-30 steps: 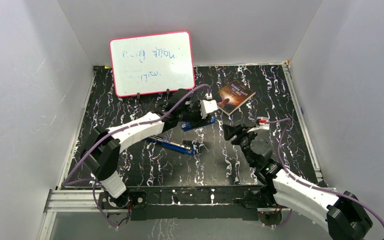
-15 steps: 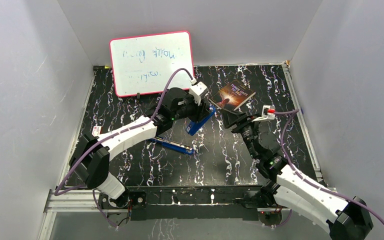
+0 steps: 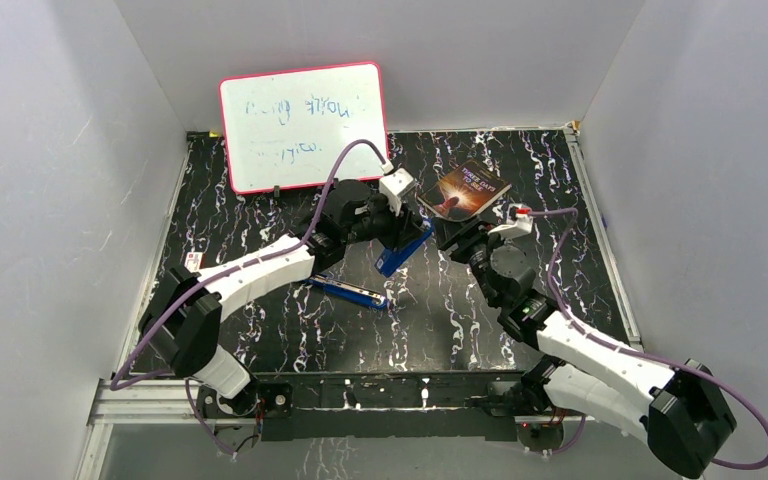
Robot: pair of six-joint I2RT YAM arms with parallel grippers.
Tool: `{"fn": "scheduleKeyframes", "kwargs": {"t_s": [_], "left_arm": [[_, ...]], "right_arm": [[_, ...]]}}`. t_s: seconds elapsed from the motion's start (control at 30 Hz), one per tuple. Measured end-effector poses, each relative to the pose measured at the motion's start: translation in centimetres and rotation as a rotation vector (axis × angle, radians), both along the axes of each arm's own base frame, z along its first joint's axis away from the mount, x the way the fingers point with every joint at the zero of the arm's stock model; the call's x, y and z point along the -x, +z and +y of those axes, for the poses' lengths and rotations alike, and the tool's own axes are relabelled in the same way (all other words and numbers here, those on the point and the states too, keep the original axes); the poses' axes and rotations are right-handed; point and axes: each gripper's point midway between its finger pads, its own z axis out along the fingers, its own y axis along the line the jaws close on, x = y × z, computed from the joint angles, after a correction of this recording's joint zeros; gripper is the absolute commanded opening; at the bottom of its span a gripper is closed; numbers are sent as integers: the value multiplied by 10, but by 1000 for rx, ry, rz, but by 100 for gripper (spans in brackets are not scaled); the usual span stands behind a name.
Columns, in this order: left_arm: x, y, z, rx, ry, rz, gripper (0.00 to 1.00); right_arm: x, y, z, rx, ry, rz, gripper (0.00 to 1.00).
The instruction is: Load the staples into the stapler
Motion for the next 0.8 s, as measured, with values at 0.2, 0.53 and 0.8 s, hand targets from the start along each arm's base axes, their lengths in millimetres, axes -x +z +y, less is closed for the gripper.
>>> {"fn": "scheduleKeyframes", "kwargs": {"t_s": [0.2,0.53,0.8], "left_arm": [[11,-9,-3,5,-60,9,0],[18,-13,-1,17,-82,3,0],[16,0,-3,51,-82,-36,0]], "right_arm": [[-9,0,6,-21,-15,26,59],[-15,-13,11,-78,-14,96,56],[-16,-29,22,-108,31,161,54]]}}
